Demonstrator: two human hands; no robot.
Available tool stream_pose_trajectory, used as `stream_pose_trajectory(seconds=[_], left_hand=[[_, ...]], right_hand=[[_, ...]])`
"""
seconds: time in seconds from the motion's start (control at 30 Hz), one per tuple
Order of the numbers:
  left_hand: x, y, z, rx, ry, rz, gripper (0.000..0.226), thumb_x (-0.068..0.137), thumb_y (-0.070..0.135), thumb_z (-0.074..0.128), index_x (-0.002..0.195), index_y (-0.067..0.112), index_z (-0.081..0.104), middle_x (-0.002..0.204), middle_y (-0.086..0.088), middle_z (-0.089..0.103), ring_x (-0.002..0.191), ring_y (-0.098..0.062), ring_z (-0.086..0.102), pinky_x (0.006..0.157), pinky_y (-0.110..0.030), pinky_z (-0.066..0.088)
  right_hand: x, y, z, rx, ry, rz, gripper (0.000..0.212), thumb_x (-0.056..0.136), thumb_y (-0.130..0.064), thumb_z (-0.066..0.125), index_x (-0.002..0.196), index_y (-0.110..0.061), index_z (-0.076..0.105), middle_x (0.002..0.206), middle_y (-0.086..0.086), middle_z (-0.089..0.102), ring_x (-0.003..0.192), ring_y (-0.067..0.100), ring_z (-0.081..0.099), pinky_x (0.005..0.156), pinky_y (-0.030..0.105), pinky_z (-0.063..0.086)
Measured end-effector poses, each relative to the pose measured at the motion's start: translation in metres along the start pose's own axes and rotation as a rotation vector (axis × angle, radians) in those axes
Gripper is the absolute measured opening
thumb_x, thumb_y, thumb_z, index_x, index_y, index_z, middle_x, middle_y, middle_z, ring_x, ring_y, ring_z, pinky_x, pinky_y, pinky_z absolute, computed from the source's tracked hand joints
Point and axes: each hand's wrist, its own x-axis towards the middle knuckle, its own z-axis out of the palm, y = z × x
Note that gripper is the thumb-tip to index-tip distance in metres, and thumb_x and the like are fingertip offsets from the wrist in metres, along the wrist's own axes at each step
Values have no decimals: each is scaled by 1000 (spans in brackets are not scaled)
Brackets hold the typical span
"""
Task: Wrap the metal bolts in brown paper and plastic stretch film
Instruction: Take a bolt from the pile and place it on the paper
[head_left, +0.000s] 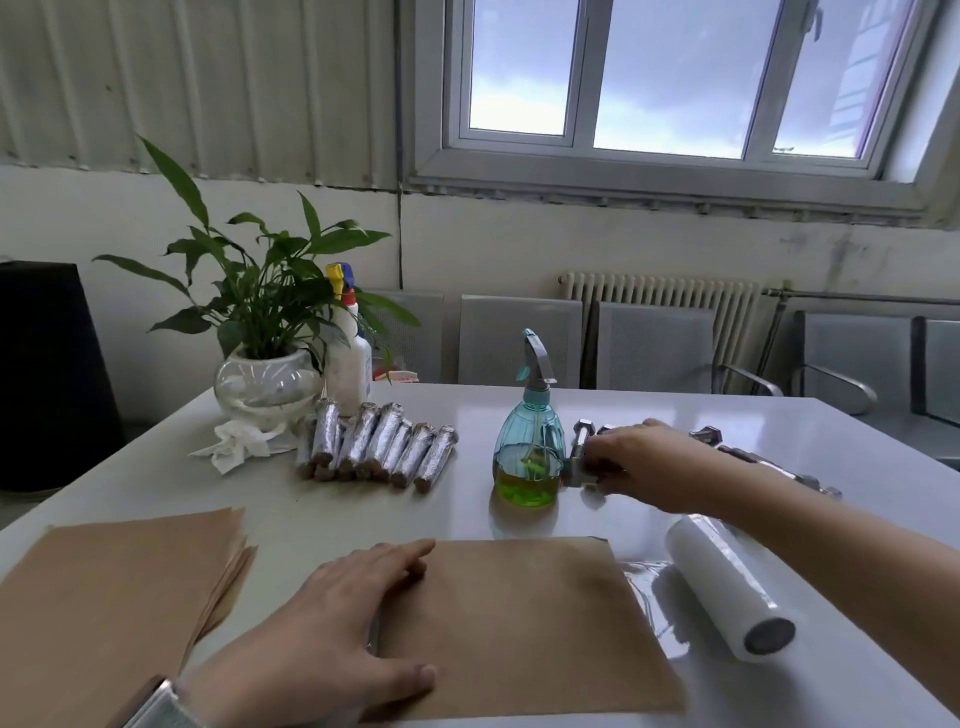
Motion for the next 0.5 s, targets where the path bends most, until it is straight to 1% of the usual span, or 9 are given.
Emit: stream_pose_trajectory(seconds=[0.07,0.17,0.2,0.23,0.27,0.3,0.37,0.5], left_hand=[[0,0,1,1,10,-4,93,69,70,64,142,53,8,129,38,27,120,15,25,97,-7,15],[-1,-1,2,-3,16,7,94,68,70,64,143,51,10,131,35,29,123,14,25,103,-10,16],[-1,-1,3,-6,19,12,95,68,70,63,143,50,10,131,35,30,125,14,25,106,-12,17],[-1,-2,3,-8,20,16,95,67,70,63,144,50,9,132,34,30,127,12,25,109,-15,17],[0,-3,4,-9,19,16,96,67,71,62,144,49,9,133,33,30,129,11,25,111,-17,17],[-1,-4,4,-5,14,10,97,67,71,62,145,47,10,135,32,30,130,10,25,113,-19,17],[-1,-5,5,0,13,3,98,68,71,62,147,44,10,137,29,30,131,8,24,114,-21,16],[0,-7,5,7,14,3,100,68,71,62,148,43,10,139,27,29,133,7,22,114,-19,15]], right_hand=[[-16,-31,-5,181,61,-70,21,88,-35,66,106,-26,62,100,-10,64,90,12,58,82,27,45],[-35,-86,4,386,12,-183,21,87,-36,66,106,-27,63,94,-14,57,85,8,51,75,17,41],[-37,-100,11,414,-5,-184,22,88,-37,65,108,-30,61,96,-15,56,88,9,52,76,19,42],[-38,-112,20,405,-2,-169,25,88,-40,62,112,-33,59,100,-15,57,93,12,54,77,25,45],[-38,-118,28,345,29,-150,29,89,-45,58,116,-36,55,106,-15,58,98,14,56,77,31,46],[-37,-123,36,263,85,-140,32,88,-51,54,119,-40,52,111,-15,58,102,15,57,76,33,46],[-36,-125,48,175,180,-129,39,85,-62,46,120,-46,46,112,-17,57,101,12,60,72,35,48],[-34,-126,59,205,277,-116,47,78,-72,32,118,-51,44,107,-19,58,94,6,62,68,35,49]])
